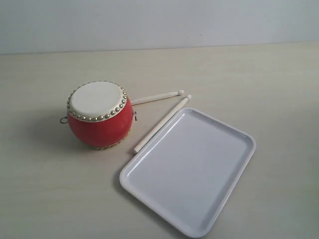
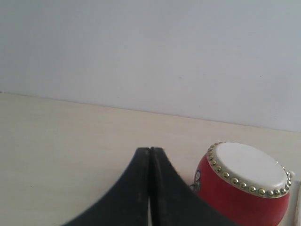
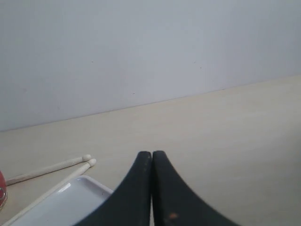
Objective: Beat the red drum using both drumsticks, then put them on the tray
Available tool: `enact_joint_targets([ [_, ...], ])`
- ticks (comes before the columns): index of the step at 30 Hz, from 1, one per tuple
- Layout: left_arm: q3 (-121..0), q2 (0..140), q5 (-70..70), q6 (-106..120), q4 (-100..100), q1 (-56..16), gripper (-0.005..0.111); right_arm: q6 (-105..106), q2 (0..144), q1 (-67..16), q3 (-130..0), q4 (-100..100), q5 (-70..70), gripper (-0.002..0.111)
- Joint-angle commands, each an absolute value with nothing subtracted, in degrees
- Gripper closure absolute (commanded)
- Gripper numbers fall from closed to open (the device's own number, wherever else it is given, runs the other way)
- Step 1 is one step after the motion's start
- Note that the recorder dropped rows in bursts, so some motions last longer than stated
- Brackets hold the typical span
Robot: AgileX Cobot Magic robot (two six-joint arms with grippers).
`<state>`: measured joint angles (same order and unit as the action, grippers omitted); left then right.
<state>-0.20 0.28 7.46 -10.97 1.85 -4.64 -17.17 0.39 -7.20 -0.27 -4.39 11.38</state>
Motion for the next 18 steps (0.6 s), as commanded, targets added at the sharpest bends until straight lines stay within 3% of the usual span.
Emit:
enact_joint_targets([
  [1, 0.0, 0.0, 6.25, -10.56, 2.28, -4.52, 0.107, -16.61, 0.0, -7.03, 0.0, -4.86, 10.87, 0.108],
  [18, 0.0, 0.0, -6.15, -17.18, 2.36, -4.52, 0.107, -21.16, 0.0, -7.27, 0.0, 3.04, 7.07, 0.108],
])
